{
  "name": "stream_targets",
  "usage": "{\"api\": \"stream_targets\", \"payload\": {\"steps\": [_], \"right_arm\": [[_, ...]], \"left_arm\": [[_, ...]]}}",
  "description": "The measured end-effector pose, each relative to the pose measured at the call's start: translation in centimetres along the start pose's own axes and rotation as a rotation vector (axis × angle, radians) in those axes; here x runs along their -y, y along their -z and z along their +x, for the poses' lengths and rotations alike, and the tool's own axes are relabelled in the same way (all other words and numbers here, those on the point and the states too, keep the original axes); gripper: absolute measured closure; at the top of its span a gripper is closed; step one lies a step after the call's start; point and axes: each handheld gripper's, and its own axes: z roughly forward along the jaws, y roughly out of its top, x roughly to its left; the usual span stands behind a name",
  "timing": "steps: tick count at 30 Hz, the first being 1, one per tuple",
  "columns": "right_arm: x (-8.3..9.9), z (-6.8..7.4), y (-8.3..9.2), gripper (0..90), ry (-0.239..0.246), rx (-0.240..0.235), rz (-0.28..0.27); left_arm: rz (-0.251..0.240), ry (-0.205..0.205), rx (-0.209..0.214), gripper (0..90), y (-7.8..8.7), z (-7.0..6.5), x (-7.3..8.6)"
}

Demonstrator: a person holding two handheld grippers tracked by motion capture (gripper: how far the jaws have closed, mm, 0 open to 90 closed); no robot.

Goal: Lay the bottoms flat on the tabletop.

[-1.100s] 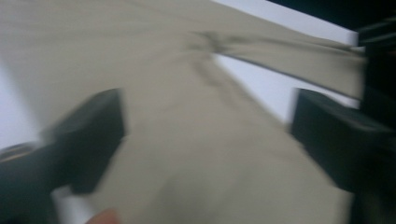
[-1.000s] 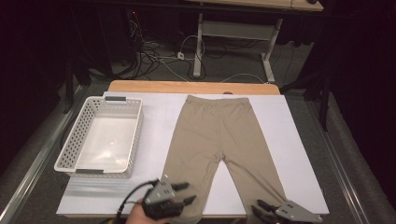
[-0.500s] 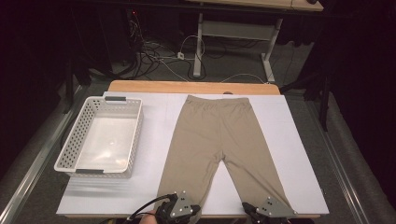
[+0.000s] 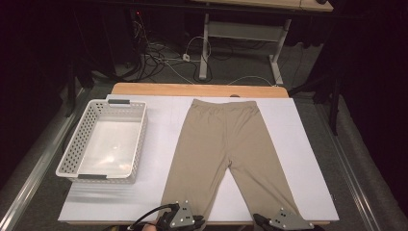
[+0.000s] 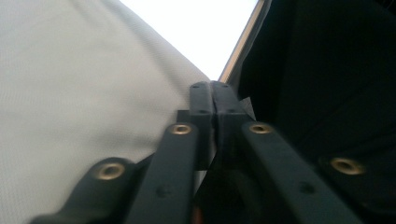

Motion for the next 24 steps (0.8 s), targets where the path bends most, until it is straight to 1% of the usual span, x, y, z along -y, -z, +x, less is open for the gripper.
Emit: {"api": "stream_targets", "payload": {"steps": [1, 3, 5, 6, 7, 8, 10, 11, 13, 15, 17, 20, 21, 23, 24], "right_arm": [[0.0, 0.0, 0.1, 90.0, -0.006, -0.008, -0.011], [-0.1, -0.1, 0.2, 86.3, -0.021, -0.025, -0.036], [-0.2, -0.3, 0.2, 81.3, -0.038, -0.034, -0.056], [-0.3, -0.4, 0.2, 78.5, -0.045, -0.035, -0.064], [-0.3, -0.5, 0.2, 75.4, -0.057, -0.042, -0.077], [-0.4, -0.6, 0.2, 72.3, -0.068, -0.046, -0.087], [-0.5, -0.9, 0.1, 64.4, -0.092, -0.049, -0.107], [-0.5, -1.0, -0.1, 59.2, -0.099, -0.048, -0.119], [-0.6, -1.1, -0.2, 50.6, -0.105, -0.031, -0.132], [-0.7, -1.4, -0.5, 40.5, -0.112, -0.027, -0.148], [-0.8, -1.6, -0.8, 31.0, -0.12, -0.021, -0.165], [-1.1, -1.9, -1.0, 20.5, -0.118, -0.01, -0.188], [-1.2, -2.0, -1.0, 16.5, -0.121, -0.004, -0.201], [-1.3, -2.2, -1.0, 10.9, -0.126, -0.002, -0.22], [-1.3, -2.4, -1.1, 6.1, -0.124, -0.003, -0.226]], "left_arm": [[-0.014, 0.003, -0.003, 67.9, 0.2, 0.1, 0.0], [-0.047, 0.017, -0.007, 58.5, 0.5, 0.4, 0.0], [-0.084, 0.034, -0.027, 51.2, 1.1, 1.0, 0.1], [-0.121, 0.049, -0.036, 46.4, 1.6, 1.4, 0.2], [-0.142, 0.059, -0.044, 43.1, 1.9, 1.6, 0.3], [-0.181, 0.073, -0.06, 41.7, 2.4, 2.1, 0.5], [-0.22, 0.094, -0.088, 36.0, 3.0, 2.7, 0.8], [-0.234, 0.105, -0.093, 34.6, 3.3, 3.1, 0.9], [-0.25, 0.125, -0.113, 28.6, 3.7, 3.6, 1.2], [-0.261, 0.15, -0.115, 22.1, 4.0, 4.2, 1.4], [-0.248, 0.171, -0.132, 11.3, 4.1, 4.6, 1.5], [-0.238, 0.188, -0.165, 1.5, 4.2, 4.9, 1.5], [-0.238, 0.19, -0.173, 0.0, 4.2, 5.0, 1.5], [-0.258, 0.19, -0.184, 0.0, 4.3, 5.2, 1.3], [-0.26, 0.187, -0.19, 0.0, 4.3, 5.3, 1.3]]}}
